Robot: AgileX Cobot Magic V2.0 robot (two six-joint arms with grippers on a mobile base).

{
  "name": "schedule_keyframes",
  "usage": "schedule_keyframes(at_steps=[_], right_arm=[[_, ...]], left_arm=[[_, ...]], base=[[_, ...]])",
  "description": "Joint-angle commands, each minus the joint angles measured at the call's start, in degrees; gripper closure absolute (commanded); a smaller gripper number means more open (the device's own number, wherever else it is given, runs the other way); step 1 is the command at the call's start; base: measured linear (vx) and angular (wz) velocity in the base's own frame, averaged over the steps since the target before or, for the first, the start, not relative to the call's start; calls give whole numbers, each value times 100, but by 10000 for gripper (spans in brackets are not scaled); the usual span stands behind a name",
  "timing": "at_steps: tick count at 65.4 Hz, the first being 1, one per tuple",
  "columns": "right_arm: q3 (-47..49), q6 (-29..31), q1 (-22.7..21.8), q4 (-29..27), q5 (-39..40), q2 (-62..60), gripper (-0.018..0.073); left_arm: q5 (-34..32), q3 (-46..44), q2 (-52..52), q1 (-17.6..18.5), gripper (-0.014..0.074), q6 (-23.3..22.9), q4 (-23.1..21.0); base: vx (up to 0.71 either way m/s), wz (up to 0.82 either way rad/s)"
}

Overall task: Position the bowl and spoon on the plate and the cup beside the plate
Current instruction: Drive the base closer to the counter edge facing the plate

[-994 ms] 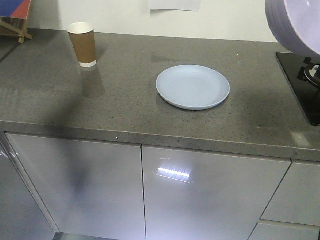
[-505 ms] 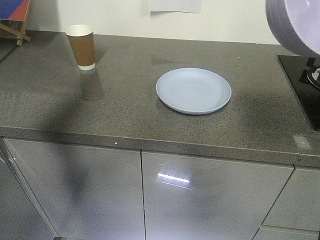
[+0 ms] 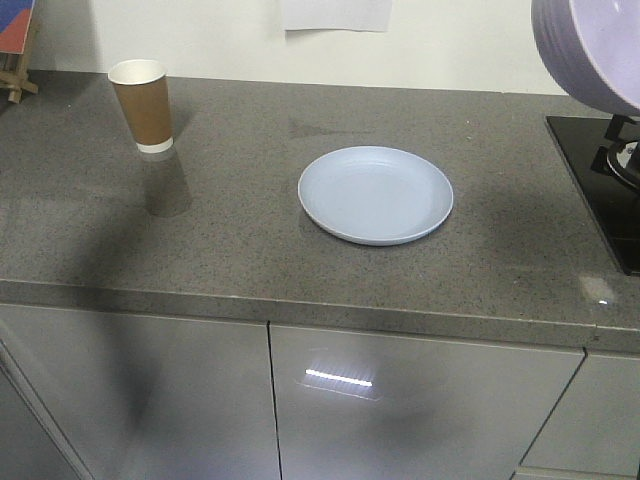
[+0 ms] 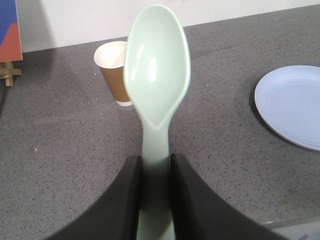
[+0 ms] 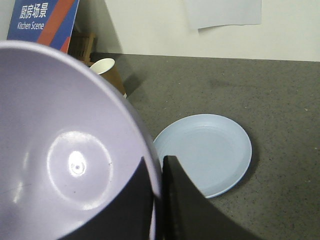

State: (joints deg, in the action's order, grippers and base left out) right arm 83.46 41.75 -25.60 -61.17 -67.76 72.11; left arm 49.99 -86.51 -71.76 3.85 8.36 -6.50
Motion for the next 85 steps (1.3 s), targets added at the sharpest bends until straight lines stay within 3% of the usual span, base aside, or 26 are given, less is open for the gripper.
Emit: schedule_keyframes(at_steps=[1,85], right_arm=[[166,52,-23,-370,191,-141,565],[166,52,-23,-370,191,-141,565]], left_arm=[[-382,-153,134,22,603,-42,-75],[-382,-153,134,22,603,-42,-75]], base=[[6,-4],[5,-4]])
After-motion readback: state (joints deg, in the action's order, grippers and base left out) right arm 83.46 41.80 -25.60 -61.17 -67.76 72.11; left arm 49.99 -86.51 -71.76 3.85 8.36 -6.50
